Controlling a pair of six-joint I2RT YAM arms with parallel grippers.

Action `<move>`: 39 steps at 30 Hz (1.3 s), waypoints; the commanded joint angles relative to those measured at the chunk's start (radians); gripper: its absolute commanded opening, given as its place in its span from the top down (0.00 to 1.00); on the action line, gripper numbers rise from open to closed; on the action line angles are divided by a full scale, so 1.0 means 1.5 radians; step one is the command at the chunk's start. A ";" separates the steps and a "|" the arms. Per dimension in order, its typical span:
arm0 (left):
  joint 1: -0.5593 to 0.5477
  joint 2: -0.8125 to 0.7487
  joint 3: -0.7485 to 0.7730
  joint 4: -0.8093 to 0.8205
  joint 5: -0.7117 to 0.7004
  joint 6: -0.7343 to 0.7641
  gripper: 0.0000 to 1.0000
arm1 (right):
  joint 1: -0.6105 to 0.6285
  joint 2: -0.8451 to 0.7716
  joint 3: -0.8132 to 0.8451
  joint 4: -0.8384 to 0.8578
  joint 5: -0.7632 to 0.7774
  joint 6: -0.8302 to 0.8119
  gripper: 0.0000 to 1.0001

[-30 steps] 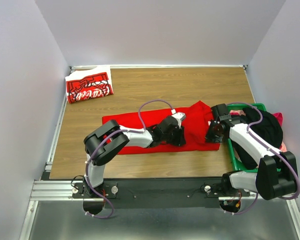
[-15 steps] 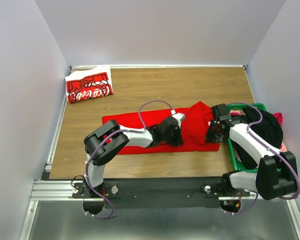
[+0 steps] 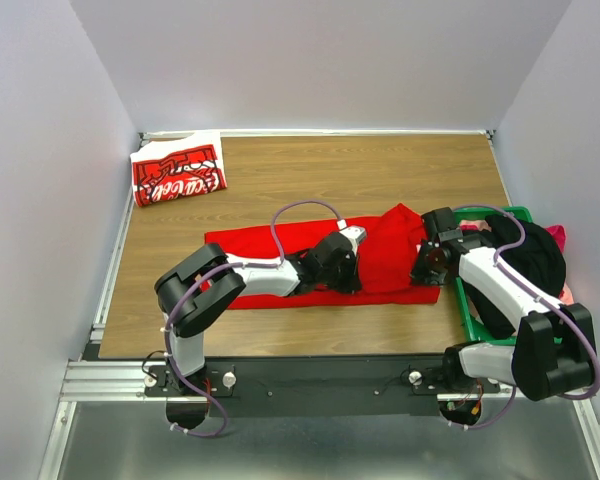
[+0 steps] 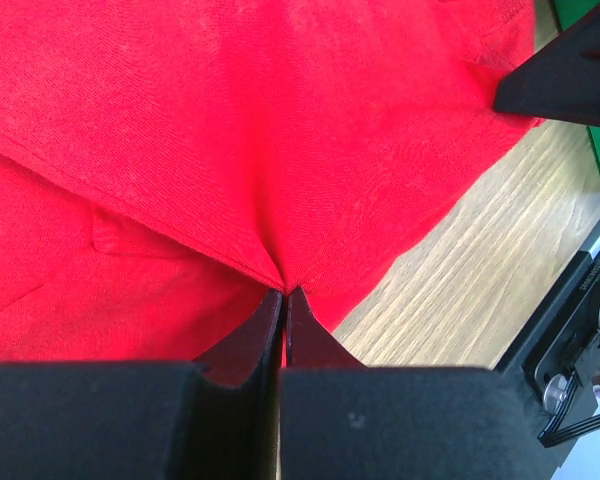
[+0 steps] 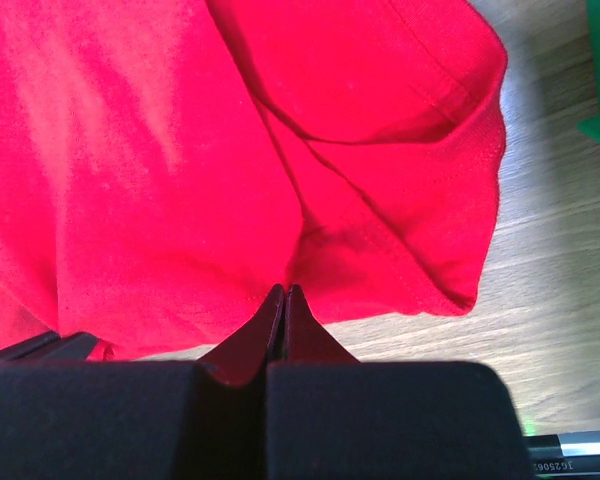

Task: Fold and stack the t-shirts
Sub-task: Fold the tshirt

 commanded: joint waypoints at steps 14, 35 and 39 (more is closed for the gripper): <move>0.011 -0.082 -0.012 -0.044 0.021 0.016 0.38 | 0.055 -0.056 0.034 -0.117 0.080 0.042 0.50; 0.367 -0.150 -0.122 -0.017 -0.042 0.110 0.33 | 0.010 0.428 0.493 0.110 0.214 -0.204 0.44; 0.395 -0.148 -0.140 -0.010 -0.050 0.116 0.33 | 0.000 0.497 0.550 0.118 0.204 -0.234 0.47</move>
